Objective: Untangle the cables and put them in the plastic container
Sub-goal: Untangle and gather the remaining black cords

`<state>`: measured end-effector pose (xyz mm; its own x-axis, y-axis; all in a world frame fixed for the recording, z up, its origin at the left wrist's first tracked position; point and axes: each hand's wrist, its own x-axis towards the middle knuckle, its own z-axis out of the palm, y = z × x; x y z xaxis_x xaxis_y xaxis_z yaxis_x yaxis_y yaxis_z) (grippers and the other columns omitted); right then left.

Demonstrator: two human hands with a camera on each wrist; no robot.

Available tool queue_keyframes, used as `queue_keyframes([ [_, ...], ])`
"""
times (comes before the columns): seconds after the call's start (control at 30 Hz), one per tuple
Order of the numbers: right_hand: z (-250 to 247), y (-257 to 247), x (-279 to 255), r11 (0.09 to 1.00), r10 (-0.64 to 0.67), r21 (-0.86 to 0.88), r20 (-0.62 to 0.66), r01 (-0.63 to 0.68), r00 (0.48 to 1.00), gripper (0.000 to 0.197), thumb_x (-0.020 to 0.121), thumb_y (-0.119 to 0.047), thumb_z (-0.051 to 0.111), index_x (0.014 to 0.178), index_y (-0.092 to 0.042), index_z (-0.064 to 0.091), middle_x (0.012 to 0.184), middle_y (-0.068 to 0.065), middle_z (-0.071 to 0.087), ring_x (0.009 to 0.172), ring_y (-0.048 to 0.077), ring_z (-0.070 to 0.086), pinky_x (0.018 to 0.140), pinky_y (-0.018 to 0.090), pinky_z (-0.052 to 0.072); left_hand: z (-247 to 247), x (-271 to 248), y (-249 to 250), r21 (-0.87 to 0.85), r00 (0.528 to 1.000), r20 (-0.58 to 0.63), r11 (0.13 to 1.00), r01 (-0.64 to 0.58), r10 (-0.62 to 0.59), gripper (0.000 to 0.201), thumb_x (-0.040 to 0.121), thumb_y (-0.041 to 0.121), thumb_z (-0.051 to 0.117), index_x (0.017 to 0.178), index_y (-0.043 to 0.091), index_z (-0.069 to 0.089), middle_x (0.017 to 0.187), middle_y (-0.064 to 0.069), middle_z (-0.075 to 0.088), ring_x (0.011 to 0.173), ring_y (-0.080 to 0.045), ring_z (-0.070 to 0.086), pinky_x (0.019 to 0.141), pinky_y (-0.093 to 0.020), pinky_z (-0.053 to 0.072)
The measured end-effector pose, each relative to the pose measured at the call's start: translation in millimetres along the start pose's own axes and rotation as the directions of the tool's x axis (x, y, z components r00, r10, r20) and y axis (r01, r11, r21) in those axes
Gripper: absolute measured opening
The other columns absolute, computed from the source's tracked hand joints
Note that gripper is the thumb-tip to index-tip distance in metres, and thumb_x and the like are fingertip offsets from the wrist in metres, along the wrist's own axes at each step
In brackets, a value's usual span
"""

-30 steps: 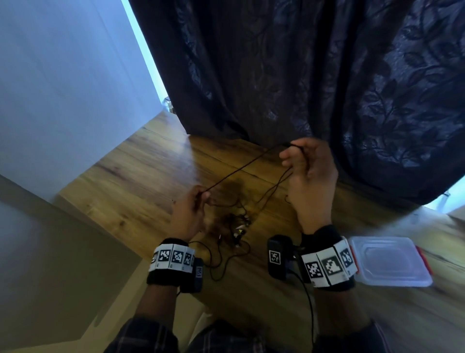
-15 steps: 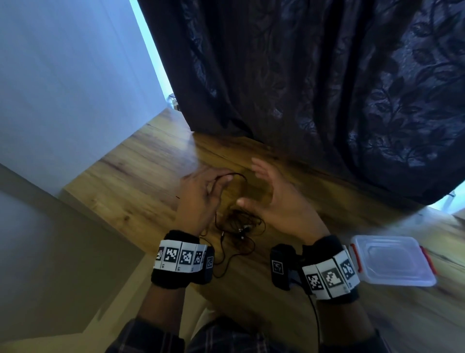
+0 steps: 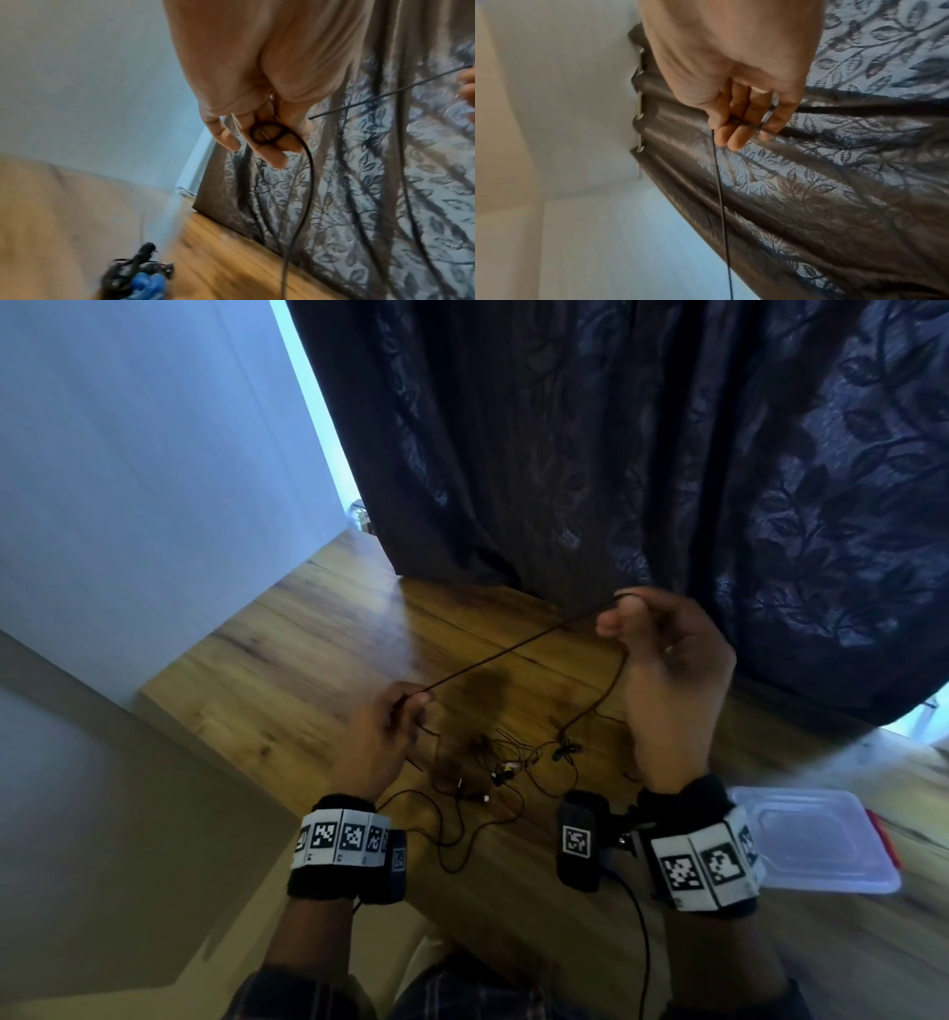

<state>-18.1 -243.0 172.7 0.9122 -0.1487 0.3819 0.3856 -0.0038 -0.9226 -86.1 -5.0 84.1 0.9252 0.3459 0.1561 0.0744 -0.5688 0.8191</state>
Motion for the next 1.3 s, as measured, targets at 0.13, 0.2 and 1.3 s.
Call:
queue_keyframes([
  [0.13, -10, 14, 4, 0.888, 0.358, -0.403, 0.301, -0.222, 0.884, 0.011, 0.099, -0.023, 0.061, 0.107, -0.027, 0.067, 0.101, -0.010, 0.073, 0.099, 0.003, 0.067, 0.094, 0.026, 0.052, -10, 2, 6, -0.057, 0.998, -0.064, 0.998, -0.002, -0.002, 0.014, 0.099, 0.020, 0.058, 0.101, 0.015, 0.070, 0.085, 0.002, 0.071, 0.082, -0.010, 0.069, 0.073, -0.046, 0.059],
  [0.2, -8, 21, -1, 0.736, 0.557, -0.661, 0.469, -0.146, 0.685, 0.023, 0.098, -0.029, 0.061, 0.122, -0.031, 0.062, 0.122, -0.013, 0.064, 0.119, 0.007, 0.058, 0.100, 0.026, 0.045, -13, 3, 19, -0.079, 0.995, -0.070, 0.994, -0.073, 0.068, 0.018, 0.096, 0.027, 0.060, 0.103, 0.015, 0.072, 0.094, 0.003, 0.071, 0.090, -0.016, 0.068, 0.077, -0.047, 0.058],
  [1.3, -9, 59, 2, 0.633, 0.381, -0.769, 0.215, -0.084, 0.899, 0.031, 0.095, -0.031, 0.063, 0.125, -0.034, 0.059, 0.120, -0.007, 0.065, 0.125, 0.024, 0.057, 0.114, 0.055, 0.036, -46, 2, 9, -0.266, 0.964, 0.266, 0.958, 0.103, -0.030, 0.039, 0.087, 0.056, 0.056, 0.075, 0.021, 0.068, 0.064, 0.006, 0.062, 0.052, -0.009, 0.047, 0.053, -0.028, 0.039],
])
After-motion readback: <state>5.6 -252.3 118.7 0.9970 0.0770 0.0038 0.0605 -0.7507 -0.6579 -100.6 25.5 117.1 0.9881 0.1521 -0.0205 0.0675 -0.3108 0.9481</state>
